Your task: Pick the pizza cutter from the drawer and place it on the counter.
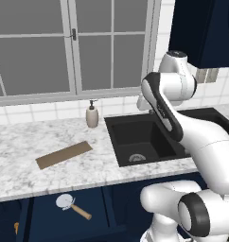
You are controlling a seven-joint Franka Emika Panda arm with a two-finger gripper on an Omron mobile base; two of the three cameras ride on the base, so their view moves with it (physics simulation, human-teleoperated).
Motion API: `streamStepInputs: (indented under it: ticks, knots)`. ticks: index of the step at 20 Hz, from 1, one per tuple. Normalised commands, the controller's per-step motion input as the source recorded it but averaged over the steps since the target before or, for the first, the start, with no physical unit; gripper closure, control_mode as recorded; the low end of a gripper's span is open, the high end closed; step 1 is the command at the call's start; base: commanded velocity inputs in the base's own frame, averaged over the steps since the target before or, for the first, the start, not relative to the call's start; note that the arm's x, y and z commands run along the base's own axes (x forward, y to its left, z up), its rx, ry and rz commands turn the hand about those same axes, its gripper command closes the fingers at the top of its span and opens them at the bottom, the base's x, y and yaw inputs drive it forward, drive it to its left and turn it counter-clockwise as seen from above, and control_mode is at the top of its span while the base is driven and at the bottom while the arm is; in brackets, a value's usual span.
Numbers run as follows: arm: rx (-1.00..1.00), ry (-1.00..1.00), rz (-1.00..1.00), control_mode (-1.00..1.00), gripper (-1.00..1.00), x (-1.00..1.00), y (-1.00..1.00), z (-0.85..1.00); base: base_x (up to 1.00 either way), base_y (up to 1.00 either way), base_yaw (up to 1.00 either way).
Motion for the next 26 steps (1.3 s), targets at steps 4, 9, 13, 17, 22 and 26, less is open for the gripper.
streamStepInputs:
  ticks: [4,9,13,17,22,26]
  knots:
    - [0.00,0.01,0.00,-1.00,-1.00,0.00,0.07,-0.06,0.00,0.00,0.00]
    - [0.00,0.00,-0.07,-1.00,-1.00,-0.12,0.87,-0.35,0.00,0.00,0.00]
    - [0.00,0.00,-0.08,-1.00,-1.00,-0.05,0.98,-0.17,0.00,0.00,0.00]
    - [0.00,0.00,-0.04,-1.00,-1.00,0.09,0.80,-0.11,0.00,0.00,0.00]
    - [0.00,0.01,0.00,-1.00,-1.00,0.02,0.60,-0.26,0.00,0.00,0.00]
    - [0.00,0.02,0.00,-1.00,-1.00,-0.12,0.59,-0.34,0.00,0.00,0.00]
